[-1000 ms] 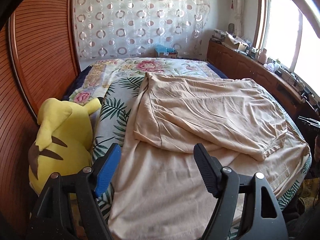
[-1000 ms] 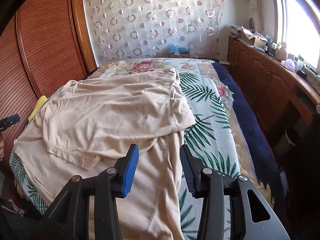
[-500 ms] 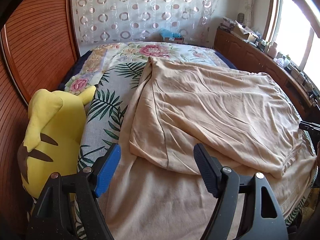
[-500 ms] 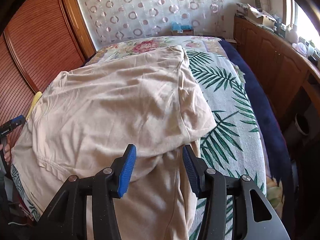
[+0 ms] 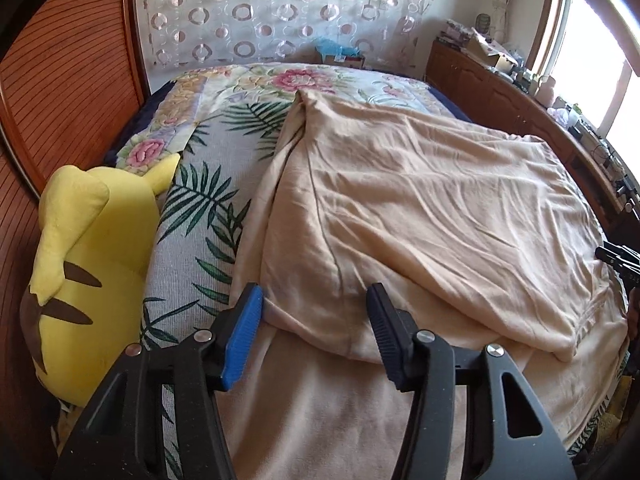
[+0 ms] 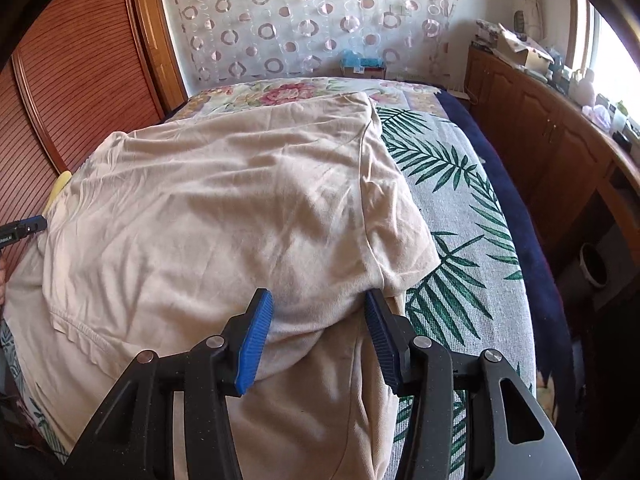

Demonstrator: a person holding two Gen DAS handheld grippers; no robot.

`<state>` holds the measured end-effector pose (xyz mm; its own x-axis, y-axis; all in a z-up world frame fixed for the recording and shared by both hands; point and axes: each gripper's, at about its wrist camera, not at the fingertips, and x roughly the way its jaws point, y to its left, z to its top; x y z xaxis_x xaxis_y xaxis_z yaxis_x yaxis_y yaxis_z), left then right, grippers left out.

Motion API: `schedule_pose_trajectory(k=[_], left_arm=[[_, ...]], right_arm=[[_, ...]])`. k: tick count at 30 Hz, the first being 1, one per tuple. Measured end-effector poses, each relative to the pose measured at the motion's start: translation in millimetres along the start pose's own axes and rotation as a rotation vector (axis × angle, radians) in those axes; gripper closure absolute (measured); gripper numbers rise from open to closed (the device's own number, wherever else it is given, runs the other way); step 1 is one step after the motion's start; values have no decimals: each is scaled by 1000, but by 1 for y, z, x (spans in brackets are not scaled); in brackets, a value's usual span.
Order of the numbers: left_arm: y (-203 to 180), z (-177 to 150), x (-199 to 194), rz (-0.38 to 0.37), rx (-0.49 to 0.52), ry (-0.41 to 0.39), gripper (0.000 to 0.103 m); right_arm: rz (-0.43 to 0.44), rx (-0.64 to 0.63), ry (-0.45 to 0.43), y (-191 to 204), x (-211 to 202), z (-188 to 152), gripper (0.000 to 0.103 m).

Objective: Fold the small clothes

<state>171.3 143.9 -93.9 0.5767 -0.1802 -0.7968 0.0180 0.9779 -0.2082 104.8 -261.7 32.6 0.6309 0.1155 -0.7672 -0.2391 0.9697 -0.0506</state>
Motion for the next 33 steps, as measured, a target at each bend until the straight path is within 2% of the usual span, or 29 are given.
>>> schedule_pose_trajectory(k=[1, 3, 4, 6, 12, 13, 14, 17, 19, 22, 27, 29, 32, 33], left_arm=[[-1, -1, 1, 3, 4, 6, 49], [-7, -2, -1, 2, 32, -6, 68], [-9, -1, -2, -30, 38, 0, 78], [-12, 1, -3, -56, 40, 5, 79], [-18, 7, 4, -22, 52, 24, 79], [-19, 7, 3, -16, 63, 15, 93], [-22, 7, 1, -9, 74, 7, 98], [-23, 9, -12, -37, 71, -45, 98], [-25, 12, -21, -40, 67, -71, 98], [-27, 15, -29, -41, 66, -93, 98], [-29, 17, -33, -43, 59, -108, 98], [-30, 16, -32, -43, 55, -112, 98], [-30, 15, -32, -57, 48, -115, 98], [-30, 15, -31, -84, 49, -109, 98]], right_arm=[[-7, -9, -8, 0, 0, -2, 52], [-22, -21, -17, 3, 0, -5, 52], [-27, -24, -18, 3, 0, -6, 52], [-32, -27, -18, 4, 0, -7, 52], [-24, -23, -23, 2, 0, -9, 52], [-22, -20, -23, 1, 0, -9, 52], [-18, -18, -23, -2, -1, -8, 52], [-6, -9, -7, -7, -2, -7, 53], [38, 17, 1, -13, -4, -1, 52], [46, 52, -9, -21, -8, 5, 53], [50, 50, 46, -26, 6, 11, 53], [26, 25, 48, -22, 9, 14, 59], [-4, -10, 43, -17, 11, 17, 90], [9, -24, 43, -14, 11, 18, 99]])
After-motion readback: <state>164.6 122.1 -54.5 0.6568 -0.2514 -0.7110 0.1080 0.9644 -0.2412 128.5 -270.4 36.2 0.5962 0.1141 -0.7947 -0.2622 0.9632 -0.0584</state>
